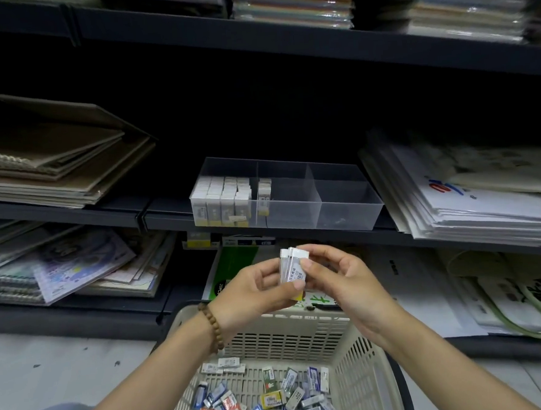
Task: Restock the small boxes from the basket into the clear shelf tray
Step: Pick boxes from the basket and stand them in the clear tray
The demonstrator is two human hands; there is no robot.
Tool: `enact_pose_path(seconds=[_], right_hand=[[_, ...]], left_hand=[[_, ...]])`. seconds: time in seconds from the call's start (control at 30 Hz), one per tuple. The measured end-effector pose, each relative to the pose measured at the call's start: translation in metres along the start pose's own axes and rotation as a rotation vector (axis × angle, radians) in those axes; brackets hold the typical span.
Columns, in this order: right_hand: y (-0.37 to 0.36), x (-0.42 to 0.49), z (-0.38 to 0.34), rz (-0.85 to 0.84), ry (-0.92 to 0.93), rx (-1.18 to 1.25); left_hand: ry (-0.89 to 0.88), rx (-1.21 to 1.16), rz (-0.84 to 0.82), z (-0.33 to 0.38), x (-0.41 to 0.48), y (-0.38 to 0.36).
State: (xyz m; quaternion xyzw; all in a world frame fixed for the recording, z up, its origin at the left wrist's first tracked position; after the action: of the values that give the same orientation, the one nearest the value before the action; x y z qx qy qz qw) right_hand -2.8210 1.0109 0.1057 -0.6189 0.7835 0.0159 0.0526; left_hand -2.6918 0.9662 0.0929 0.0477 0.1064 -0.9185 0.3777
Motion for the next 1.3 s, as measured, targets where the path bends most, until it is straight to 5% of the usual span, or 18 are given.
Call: enact_pose_path(seconds=[0.37, 0.67, 0.83, 1.1, 1.3], right_hand=[[-0.002, 0.01, -0.017, -0.097, -0.038, -0.019], [-0.02, 0.061, -0.061, -0.169, 0.07, -0.103], [-0.015, 0.103, -0.09, -0.066, 0.125, -0.138], [-0.011, 0.142, -0.079, -0.024, 0.072, -0.299], [-0.015, 0.152, -0.074, -0.058, 0.194, -0.614]], left_hand=[[-0.071, 0.168, 0.071, 0.013, 0.008, 0.018], [-0.295, 0.069, 0.377, 0.043, 0.024, 0.056], [-0.539, 0.172, 0.694, 0.069, 0.013, 0.096], [-0.179, 0.232, 0.684, 0.041, 0.026, 0.118], [-0.145, 0.276, 0.643, 0.034, 0.029, 0.119]])
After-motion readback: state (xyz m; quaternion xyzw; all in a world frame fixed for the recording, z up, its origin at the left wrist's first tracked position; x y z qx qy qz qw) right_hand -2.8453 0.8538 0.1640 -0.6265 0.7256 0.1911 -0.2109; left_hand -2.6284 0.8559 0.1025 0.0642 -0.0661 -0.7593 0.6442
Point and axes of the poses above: each hand's wrist, its own x-axis towards the middle knuckle, its own y-axis out of the back of the hand, z = x × y, the point moved 5 cm from there along x, towards the middle knuckle, and after that the axes turned 2 degrees about z, right-handed, at the moved point
